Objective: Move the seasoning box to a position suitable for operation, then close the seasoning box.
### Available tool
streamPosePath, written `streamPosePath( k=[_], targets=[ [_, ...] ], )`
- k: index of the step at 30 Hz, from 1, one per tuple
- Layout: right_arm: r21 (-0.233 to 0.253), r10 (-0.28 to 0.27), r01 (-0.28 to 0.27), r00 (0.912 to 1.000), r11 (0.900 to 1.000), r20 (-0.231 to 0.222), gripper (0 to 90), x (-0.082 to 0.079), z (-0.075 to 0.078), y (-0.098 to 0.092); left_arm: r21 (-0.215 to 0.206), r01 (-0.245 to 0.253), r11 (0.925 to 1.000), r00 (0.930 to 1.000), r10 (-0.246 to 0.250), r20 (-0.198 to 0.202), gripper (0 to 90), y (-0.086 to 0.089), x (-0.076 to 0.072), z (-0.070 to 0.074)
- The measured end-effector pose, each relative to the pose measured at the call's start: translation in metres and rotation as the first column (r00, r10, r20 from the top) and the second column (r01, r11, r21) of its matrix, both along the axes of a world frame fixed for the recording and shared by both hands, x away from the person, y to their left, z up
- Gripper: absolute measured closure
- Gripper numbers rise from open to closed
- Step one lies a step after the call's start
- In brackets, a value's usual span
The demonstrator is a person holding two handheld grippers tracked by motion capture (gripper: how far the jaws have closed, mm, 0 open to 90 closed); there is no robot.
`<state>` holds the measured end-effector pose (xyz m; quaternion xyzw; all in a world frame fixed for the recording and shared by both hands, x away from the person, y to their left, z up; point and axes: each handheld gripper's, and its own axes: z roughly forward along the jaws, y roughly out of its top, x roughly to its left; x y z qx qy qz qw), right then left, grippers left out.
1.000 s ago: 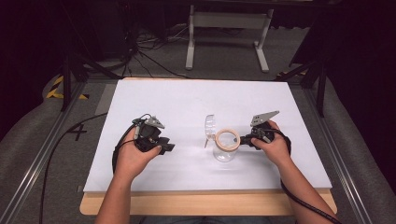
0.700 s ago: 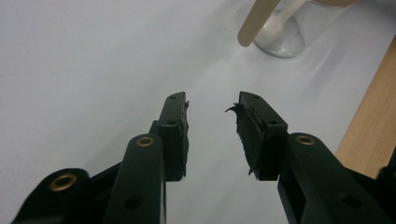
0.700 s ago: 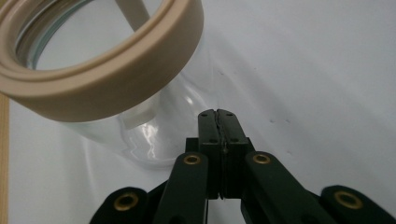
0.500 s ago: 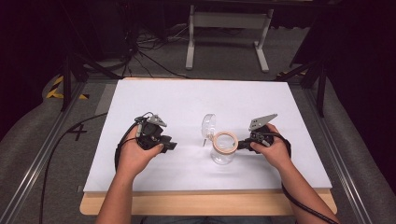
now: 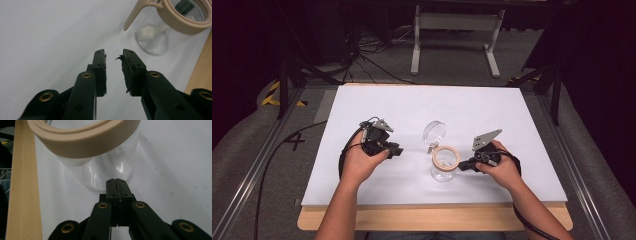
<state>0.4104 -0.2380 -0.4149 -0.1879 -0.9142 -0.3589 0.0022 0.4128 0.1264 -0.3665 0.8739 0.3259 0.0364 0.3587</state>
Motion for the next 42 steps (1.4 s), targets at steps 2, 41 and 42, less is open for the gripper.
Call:
streamPosePath(
  k=[2,41,42],
  targets=[
    [-0.002,0.024,-0.024,0.9997,1.000,-0.008,90.0,-0.004,0.000,0.005,-0.004,-0.006,1.0000,1.0000,0.006,0.001,76.3,0.001,0.001,0.000],
    [0.019,0.083,-0.083,0.9965,0.996,0.012,90.0,-0.023,0.018,0.029,-0.087,-0.032,0.9957,0.9994,0.033,0.010,82.2,0.009,0.005,-0.002],
    [0.026,0.074,-0.075,0.9971,0.997,0.019,90.0,-0.023,0.021,0.027,-0.090,-0.034,0.9954,0.9994,0.035,0.007,82.4,0.008,0.005,-0.001]
  ],
)
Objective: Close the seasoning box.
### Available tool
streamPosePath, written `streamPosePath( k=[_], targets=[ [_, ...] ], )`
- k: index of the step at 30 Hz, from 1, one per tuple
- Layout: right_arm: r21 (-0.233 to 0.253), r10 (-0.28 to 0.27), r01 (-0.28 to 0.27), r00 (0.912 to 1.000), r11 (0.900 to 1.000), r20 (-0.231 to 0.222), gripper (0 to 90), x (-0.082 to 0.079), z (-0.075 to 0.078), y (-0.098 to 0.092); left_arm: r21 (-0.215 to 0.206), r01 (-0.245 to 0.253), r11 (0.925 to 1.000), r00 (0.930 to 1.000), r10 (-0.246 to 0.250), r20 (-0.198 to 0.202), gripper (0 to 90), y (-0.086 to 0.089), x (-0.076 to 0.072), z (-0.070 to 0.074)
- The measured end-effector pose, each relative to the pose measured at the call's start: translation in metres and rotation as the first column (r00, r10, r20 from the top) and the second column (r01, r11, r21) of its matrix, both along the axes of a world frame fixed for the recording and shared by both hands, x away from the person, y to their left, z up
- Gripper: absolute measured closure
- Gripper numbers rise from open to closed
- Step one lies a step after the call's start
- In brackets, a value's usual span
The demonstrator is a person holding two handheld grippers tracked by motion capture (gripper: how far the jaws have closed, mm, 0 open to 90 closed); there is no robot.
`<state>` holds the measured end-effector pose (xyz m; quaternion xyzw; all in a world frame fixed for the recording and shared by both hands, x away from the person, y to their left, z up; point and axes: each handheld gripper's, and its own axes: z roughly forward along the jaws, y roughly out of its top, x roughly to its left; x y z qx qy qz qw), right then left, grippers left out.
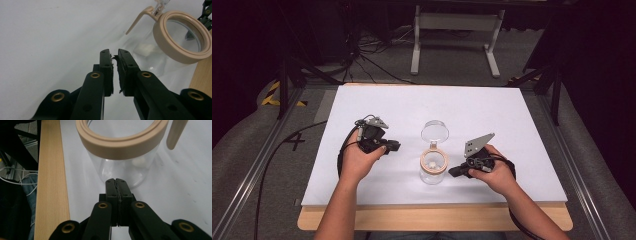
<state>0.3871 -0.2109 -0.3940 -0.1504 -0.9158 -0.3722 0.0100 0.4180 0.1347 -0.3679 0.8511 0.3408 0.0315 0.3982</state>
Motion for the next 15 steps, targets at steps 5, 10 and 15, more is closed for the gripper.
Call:
streamPosePath(
  k=[5,10,15],
  targets=[
    [0.054,-0.028,0.027,0.9994,0.998,0.018,90.0,-0.003,0.012,-0.004,-0.025,0.008,0.9996,0.9996,-0.007,0.027,82.9,-0.003,0.000,0.007],
    [0.085,-0.025,0.022,0.9993,0.996,0.029,90.0,-0.008,0.022,-0.001,-0.029,0.008,0.9995,0.9985,-0.006,0.055,82.4,-0.006,-0.003,0.011],
    [0.108,-0.019,0.014,0.9985,0.994,0.051,90.0,-0.012,0.028,0.006,-0.041,0.007,0.9991,0.9965,-0.003,0.083,81.4,-0.011,-0.002,0.018]
  ],
)
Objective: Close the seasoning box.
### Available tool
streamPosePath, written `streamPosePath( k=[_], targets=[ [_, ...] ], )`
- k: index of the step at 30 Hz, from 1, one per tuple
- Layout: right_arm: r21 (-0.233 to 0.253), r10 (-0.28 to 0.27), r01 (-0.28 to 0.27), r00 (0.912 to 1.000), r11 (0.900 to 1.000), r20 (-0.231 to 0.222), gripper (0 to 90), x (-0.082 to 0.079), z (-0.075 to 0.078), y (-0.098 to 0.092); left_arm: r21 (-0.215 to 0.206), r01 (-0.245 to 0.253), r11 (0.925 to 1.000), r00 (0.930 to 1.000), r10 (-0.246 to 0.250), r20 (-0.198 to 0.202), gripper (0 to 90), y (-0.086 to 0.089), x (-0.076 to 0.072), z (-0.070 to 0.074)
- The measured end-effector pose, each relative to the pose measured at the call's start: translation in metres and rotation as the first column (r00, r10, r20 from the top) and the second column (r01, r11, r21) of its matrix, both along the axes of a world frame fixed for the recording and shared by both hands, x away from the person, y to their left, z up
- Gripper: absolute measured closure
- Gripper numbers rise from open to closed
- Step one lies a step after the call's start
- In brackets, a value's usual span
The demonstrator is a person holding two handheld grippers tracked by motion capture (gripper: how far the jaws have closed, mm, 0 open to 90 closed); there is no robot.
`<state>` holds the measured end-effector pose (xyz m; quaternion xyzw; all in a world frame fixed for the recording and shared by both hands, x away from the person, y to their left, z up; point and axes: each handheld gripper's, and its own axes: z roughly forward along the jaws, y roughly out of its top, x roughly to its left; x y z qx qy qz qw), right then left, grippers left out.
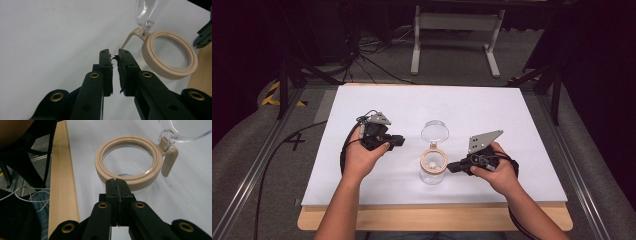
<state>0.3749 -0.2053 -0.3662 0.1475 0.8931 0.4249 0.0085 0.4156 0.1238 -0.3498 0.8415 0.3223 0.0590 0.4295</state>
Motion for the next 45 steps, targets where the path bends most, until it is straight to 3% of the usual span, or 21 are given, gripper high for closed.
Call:
streamPosePath(
  k=[6,14,25,38,45],
  targets=[
    [0.042,-0.022,0.023,0.9997,0.999,-0.007,90.0,-0.002,0.004,0.003,-0.016,0.003,0.9999,0.9995,-0.003,0.031,83.7,-0.007,0.008,0.011],
    [0.088,-0.038,0.039,0.9992,0.995,-0.009,90.0,-0.004,0.005,0.010,-0.043,0.014,0.9990,0.9990,-0.012,0.043,86.2,-0.019,0.022,0.024],
    [0.144,-0.078,0.078,0.9969,0.986,-0.012,90.0,-0.002,0.004,0.013,-0.075,0.046,0.9961,0.9986,-0.044,0.028,86.8,-0.037,0.037,0.027],
    [0.161,-0.107,0.109,0.9941,0.981,-0.020,90.0,0.003,0.004,0.015,-0.052,0.096,0.9941,0.9945,-0.093,0.047,85.8,-0.049,0.033,0.031],
    [0.175,-0.116,0.119,0.9929,0.977,-0.025,90.0,0.004,0.005,0.013,-0.031,0.139,0.9898,0.9891,-0.137,0.053,84.1,-0.051,0.021,0.033]
  ],
)
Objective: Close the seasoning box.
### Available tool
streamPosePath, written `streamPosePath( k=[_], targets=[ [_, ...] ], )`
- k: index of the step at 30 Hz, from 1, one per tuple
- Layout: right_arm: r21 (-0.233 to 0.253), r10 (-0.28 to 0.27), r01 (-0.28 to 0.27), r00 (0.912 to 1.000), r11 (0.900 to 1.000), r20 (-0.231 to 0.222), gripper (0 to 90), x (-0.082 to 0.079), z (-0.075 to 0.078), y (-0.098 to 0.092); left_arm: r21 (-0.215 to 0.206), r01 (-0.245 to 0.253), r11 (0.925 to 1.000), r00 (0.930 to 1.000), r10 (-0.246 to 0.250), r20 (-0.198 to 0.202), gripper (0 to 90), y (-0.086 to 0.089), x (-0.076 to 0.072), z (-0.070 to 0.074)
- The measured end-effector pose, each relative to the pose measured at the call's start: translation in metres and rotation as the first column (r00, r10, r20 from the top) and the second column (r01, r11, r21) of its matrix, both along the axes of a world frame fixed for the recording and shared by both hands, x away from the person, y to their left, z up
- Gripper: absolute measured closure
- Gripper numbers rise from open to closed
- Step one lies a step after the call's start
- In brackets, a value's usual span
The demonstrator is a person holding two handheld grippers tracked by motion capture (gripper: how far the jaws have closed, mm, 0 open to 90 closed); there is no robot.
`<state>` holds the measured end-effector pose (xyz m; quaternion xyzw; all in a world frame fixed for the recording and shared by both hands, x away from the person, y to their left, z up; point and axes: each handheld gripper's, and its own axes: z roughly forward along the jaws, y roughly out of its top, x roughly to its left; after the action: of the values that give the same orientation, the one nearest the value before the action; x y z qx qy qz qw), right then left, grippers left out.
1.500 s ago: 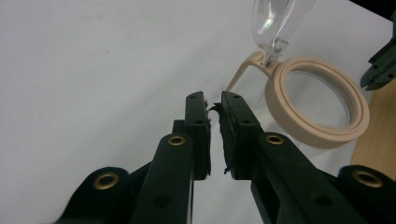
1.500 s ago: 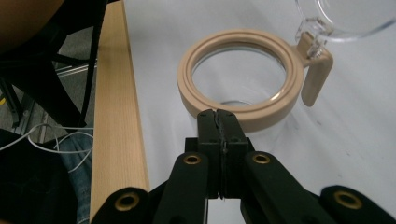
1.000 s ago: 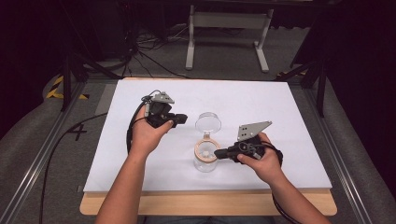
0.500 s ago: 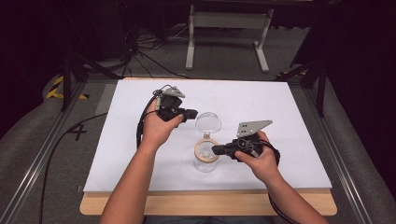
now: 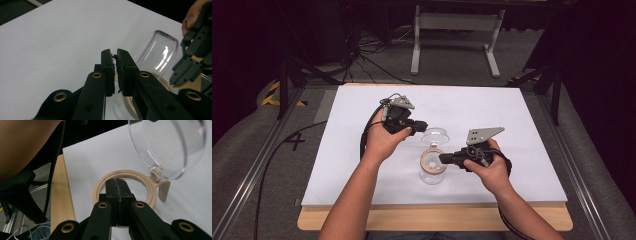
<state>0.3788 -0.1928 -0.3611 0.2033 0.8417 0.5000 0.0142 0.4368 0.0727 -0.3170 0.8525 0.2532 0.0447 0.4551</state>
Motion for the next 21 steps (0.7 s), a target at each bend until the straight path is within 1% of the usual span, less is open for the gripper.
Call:
streamPosePath(
  k=[2,4,6,8,12,14,17,19,21],
  targets=[
    [0.005,0.000,0.000,1.0000,1.000,0.002,90.0,0.000,0.001,-0.001,0.004,0.009,0.9999,1.0000,-0.009,0.000,84.1,0.000,-0.004,0.001],
    [0.007,0.001,-0.001,1.0000,1.000,-0.003,90.0,0.000,0.002,-0.002,0.018,0.016,0.9997,0.9999,-0.016,0.006,84.0,0.002,-0.007,0.002],
    [0.006,0.004,-0.003,1.0000,1.000,-0.005,90.0,-0.001,0.002,-0.002,0.014,0.006,0.9999,0.9999,-0.006,0.010,83.7,0.003,-0.010,0.003],
    [0.002,0.004,-0.004,1.0000,1.000,-0.003,90.0,-0.001,0.002,-0.002,0.018,0.006,0.9998,0.9999,-0.006,0.016,83.6,0.006,-0.012,0.004],
    [-0.002,0.010,-0.010,0.9999,1.000,-0.005,90.0,-0.003,0.003,-0.002,0.020,-0.008,0.9998,0.9999,0.008,0.008,83.3,0.013,-0.018,0.005],
    [-0.003,0.013,-0.013,0.9999,1.000,-0.005,90.0,-0.003,0.004,-0.002,0.032,-0.011,0.9994,0.9999,0.010,0.010,83.2,0.017,-0.020,0.005],
    [-0.011,0.020,-0.020,0.9998,1.000,-0.008,90.0,-0.004,0.005,-0.002,0.035,-0.018,0.9992,0.9998,0.018,-0.007,83.0,0.024,-0.027,0.003],
    [-0.018,0.028,-0.028,0.9996,0.999,-0.011,90.0,-0.005,0.005,-0.002,0.053,-0.032,0.9981,0.9994,0.033,-0.013,82.4,0.031,-0.033,0.002],
    [-0.025,0.030,-0.030,0.9994,0.999,-0.017,90.0,-0.005,0.005,-0.003,0.082,-0.043,0.9957,0.9989,0.044,-0.015,81.5,0.039,-0.041,0.002]
  ],
)
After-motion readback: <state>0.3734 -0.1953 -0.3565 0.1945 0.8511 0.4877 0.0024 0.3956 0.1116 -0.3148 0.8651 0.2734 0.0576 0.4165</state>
